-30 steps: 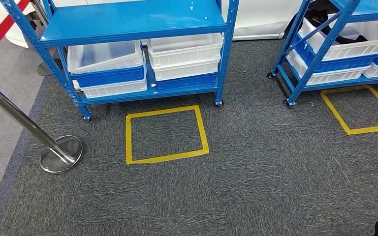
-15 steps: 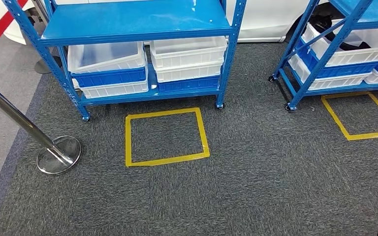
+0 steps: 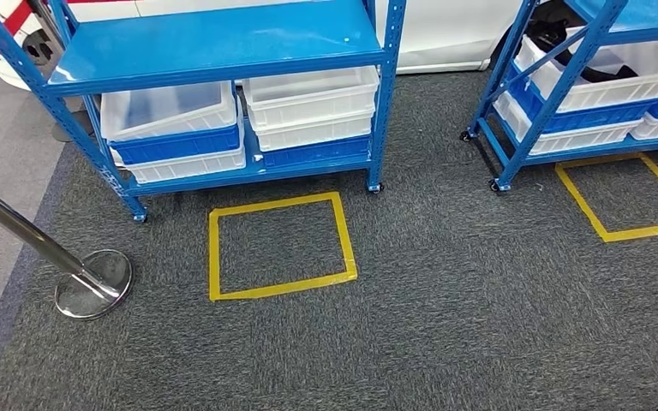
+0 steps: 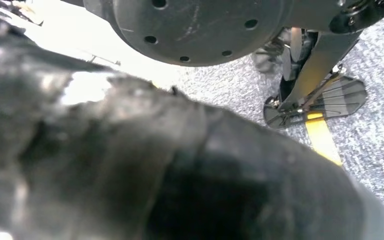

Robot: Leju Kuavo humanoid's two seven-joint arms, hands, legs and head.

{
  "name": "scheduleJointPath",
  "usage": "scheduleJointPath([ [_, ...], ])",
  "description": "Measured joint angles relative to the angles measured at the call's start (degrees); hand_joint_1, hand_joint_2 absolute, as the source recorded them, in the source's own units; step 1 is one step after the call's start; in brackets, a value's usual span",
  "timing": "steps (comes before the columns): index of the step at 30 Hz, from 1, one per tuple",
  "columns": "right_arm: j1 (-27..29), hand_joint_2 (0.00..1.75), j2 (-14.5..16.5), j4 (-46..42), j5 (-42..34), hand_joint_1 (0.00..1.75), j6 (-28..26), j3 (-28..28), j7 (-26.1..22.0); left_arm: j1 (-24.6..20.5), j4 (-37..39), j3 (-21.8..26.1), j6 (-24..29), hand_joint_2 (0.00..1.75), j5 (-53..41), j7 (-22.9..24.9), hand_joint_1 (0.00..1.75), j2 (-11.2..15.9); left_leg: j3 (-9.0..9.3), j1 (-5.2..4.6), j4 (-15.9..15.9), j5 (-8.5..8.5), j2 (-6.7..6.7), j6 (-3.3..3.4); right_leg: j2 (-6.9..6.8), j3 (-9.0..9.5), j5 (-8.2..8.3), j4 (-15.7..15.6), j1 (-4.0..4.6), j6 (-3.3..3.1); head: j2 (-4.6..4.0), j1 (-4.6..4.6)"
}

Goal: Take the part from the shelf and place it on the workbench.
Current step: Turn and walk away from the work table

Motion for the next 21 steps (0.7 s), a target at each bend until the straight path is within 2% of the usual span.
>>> scheduleJointPath([
  [1, 0.00, 0.00, 0.07, 0.04, 0.01, 0.00, -0.05, 0.00, -0.27, 0.03, 0.00, 0.01, 0.03, 0.00, 0.01, 0.01, 0.00, 0.07, 1.35, -0.25, -3.52, 1.77, -0.01, 0.51, 0.04, 0.22, -0.31, 0.07, 0.12, 0.15, 0.00, 0.04],
  [2, -0.02, 0.00, 0.13, 0.08, 0.01, 0.00, -0.16, 0.00, -0.57, 0.02, 0.00, 0.01, 0.06, 0.00, 0.02, 0.01, 0.00, 0.13, 2.29, -0.51, -5.94, 2.67, -0.02, 0.89, 0.04, 0.26, -0.50, 0.11, 0.13, 0.35, 0.00, 0.05],
  [4, -0.14, 0.00, 0.21, 0.14, 0.02, 0.00, -0.38, 0.01, -1.43, -0.05, 0.00, 0.02, 0.32, 0.00, 0.11, 0.14, 0.00, 0.19, 2.84, -0.85, -7.38, 2.60, -0.04, 1.22, 0.00, 0.17, -0.62, 0.01, 0.08, 0.87, 0.00, 0.08],
  [6, -0.26, 0.00, 0.20, 0.15, 0.02, 0.00, -0.27, 0.01, -2.28, -0.04, 0.00, 0.03, 0.97, 0.00, 0.16, 0.45, 0.00, 0.05, 3.32, -0.60, -8.33, 2.79, -0.04, 1.53, -0.06, 0.41, -0.83, -0.11, 0.10, 1.41, 0.00, 0.08],
  [7, -0.26, 0.00, 0.20, 0.15, 0.02, 0.00, -0.05, 0.01, -2.52, 0.00, 0.00, 0.03, 1.40, 0.00, 0.11, 0.63, 0.00, -0.03, 3.69, -0.38, -8.88, 2.94, 0.02, 1.77, -0.08, 0.17, -1.47, 0.70, 0.12, 1.71, 0.00, 0.10],
  [8, -0.28, 0.00, 0.20, 0.15, 0.04, 0.00, 0.27, 0.01, -2.56, 0.03, 0.00, 0.03, 1.80, 0.00, 0.05, 0.73, 0.00, -0.11, 4.04, -0.16, -9.37, 3.08, 0.09, 2.00, -0.09, -0.70, -2.64, 2.65, 0.09, 2.01, 0.00, 0.15],
  [10, -0.22, 0.00, 0.15, 0.15, 0.29, 0.00, 1.08, 0.01, -2.02, -0.01, 0.00, 0.03, 2.29, 0.00, -0.06, 0.80, 0.00, -0.15, 4.32, -0.07, -9.63, 3.03, 0.17, 2.24, -0.12, -4.54, -5.85, 9.79, -0.31, 2.55, 0.00, 0.20],
  [11, -0.20, 0.00, 0.09, 0.15, 0.58, 0.00, 1.56, 0.03, -1.51, -0.06, 0.00, 0.03, 2.38, 0.00, -0.10, 0.78, 0.00, -0.15, 4.37, -0.06, -9.61, 2.92, 0.16, 2.26, -0.12, -6.65, -6.89, 13.31, -0.54, 2.80, 0.00, 0.20],
  [12, -0.18, 0.00, 0.00, 0.15, 0.97, 0.00, 2.05, 0.11, -0.94, -0.11, 0.00, 0.03, 2.37, 0.00, -0.17, 0.71, 0.00, -0.14, 4.50, -0.03, -9.59, 2.77, 0.13, 2.23, -0.13, -8.07, -6.86, 15.33, -0.78, 3.03, 0.00, 0.19],
  [13, -0.13, 0.00, -0.10, 0.15, 1.39, 0.00, 2.49, 0.25, -0.51, -0.16, 0.00, 0.02, 2.33, 0.00, -0.23, 0.62, 0.00, -0.14, 4.70, 0.02, -9.56, 2.59, 0.08, 2.12, -0.14, -8.42, -5.64, 15.15, -0.99, 3.23, 0.00, 0.19],
  [14, -0.07, 0.00, -0.20, 0.15, 1.73, 0.00, 2.81, 0.44, -0.30, -0.15, 0.00, 0.02, 2.28, 0.00, -0.28, 0.52, 0.00, -0.14, 4.99, 0.11, -9.51, 2.36, 0.03, 1.93, -0.16, -7.59, -3.46, 12.69, -1.20, 3.38, 0.00, 0.20],
  [15, -0.01, 0.00, -0.30, 0.15, 1.95, 0.00, 2.94, 0.65, -0.44, -0.12, 0.00, 0.02, 2.23, 0.00, -0.31, 0.43, 0.00, -0.15, 5.31, 0.20, -9.40, 2.07, 0.00, 1.63, -0.21, -6.00, -0.96, 8.71, -1.39, 3.49, 0.00, 0.20],
  [16, 0.04, 0.00, -0.38, 0.15, 1.98, 0.00, 2.93, 0.78, -0.87, -0.11, 0.00, 0.02, 2.21, 0.00, -0.29, 0.34, 0.00, -0.16, 5.46, 0.19, -9.23, 1.73, -0.02, 1.23, -0.25, -4.40, 0.71, 4.95, -1.37, 3.50, 0.00, 0.22],
  [17, 0.04, 0.00, -0.43, 0.15, 1.86, 0.00, 2.82, 0.86, -1.46, -0.12, 0.00, 0.03, 2.21, 0.00, -0.24, 0.27, 0.00, -0.17, 5.52, 0.14, -9.07, 1.44, -0.02, 0.83, -0.27, -3.20, 1.70, 2.17, -1.32, 3.36, 0.00, 0.20],
  [18, 0.01, 0.00, -0.46, 0.15, 1.68, 0.00, 2.70, 0.89, -2.12, -0.19, 0.00, 0.03, 2.24, 0.00, -0.17, 0.21, 0.00, -0.18, 5.51, 0.07, -8.98, 1.22, -0.01, 0.47, -0.26, -2.57, 1.92, 0.70, -1.21, 3.13, 0.00, 0.18],
  [21, -0.03, 0.00, -0.56, 0.15, 1.26, 0.00, 2.66, 0.88, -4.88, -0.43, 0.00, 0.02, 2.32, 0.00, 0.05, 0.05, 0.00, -0.18, 5.70, 0.19, -8.93, 0.92, 0.01, -0.40, -0.20, -2.30, 1.73, 0.24, -0.99, 2.01, 0.00, 0.12],
])
